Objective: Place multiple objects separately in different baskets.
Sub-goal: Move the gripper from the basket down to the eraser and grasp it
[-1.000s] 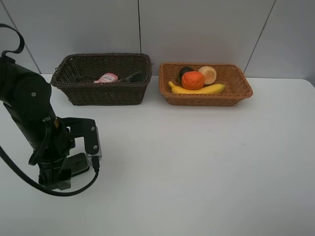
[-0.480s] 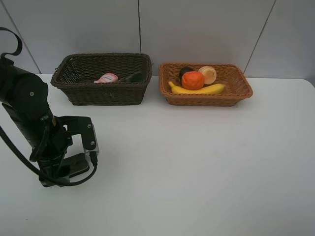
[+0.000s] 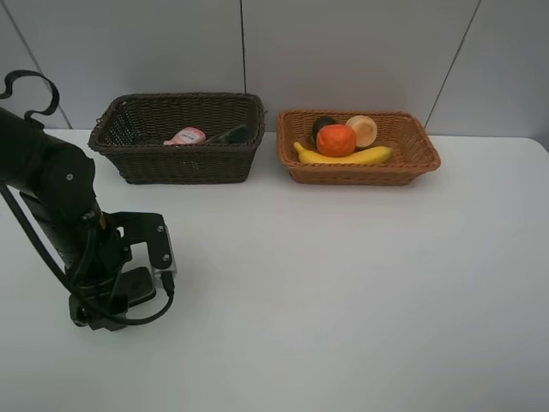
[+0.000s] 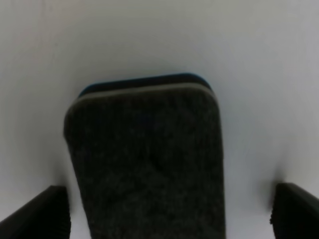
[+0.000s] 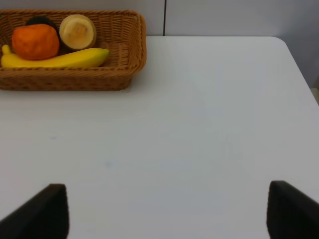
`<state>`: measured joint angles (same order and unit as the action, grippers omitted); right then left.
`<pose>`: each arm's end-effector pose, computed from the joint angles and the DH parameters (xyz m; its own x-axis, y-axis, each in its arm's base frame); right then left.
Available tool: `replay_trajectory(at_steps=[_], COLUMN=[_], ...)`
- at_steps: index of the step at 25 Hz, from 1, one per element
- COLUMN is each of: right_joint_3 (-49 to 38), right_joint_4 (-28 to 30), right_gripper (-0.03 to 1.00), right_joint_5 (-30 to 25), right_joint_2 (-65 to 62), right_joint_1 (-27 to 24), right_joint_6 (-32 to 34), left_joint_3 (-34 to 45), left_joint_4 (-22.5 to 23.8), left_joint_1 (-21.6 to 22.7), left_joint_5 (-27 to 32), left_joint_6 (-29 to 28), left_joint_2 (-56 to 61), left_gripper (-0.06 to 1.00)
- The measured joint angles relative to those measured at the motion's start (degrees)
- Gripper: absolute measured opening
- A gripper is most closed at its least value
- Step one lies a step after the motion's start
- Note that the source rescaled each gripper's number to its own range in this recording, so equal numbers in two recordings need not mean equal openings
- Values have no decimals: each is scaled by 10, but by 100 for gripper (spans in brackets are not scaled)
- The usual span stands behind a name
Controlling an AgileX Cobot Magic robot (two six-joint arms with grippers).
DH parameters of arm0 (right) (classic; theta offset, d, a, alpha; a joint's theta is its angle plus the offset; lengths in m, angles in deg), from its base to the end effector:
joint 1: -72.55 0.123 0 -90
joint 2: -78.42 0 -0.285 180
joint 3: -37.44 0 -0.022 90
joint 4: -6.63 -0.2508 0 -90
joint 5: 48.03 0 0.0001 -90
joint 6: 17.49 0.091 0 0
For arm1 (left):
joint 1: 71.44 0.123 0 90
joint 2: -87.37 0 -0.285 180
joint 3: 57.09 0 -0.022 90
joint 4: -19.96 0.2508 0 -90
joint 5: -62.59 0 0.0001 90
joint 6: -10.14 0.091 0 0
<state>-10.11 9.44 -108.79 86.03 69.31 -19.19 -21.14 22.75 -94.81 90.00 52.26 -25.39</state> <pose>-0.0077 -0.0035 0.2823 -0.4404 -0.0287 -0.8973 0.0714 0.9952 -0.0669 0.2445 -0.1034 0.0921 -0.3747 0.9266 -0.0328 0.9244 0.3761 0.0638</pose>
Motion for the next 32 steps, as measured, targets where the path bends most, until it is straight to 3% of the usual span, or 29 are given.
replay_trajectory(at_steps=[12,14,15,17,18,20,32], right_joint_3=[0,0,0,0,0,0,0], right_joint_4=[0,0,0,0,0,0,0], right_gripper=[100,100,100,100,100,100,100], right_joint_5=[0,0,0,0,0,0,0], right_joint_2=[0,0,0,0,0,0,0], right_joint_1=[0,0,0,0,0,0,0], right_joint_6=[0,0,0,0,0,0,0], left_joint_3=[0,0,0,0,0,0,0], left_joint_4=[0,0,0,0,0,0,0], left_joint_1=[2,2,2,2,2,2,2], left_joint_5=[-9,-10,-11,-11,-10,-9,-9], left_joint_6=[0,0,0,1,2,3,4], left_joint_2=[-3,-3,-3,-3,-3,-3,-3], left_gripper=[100,92,78,22,0,5,5])
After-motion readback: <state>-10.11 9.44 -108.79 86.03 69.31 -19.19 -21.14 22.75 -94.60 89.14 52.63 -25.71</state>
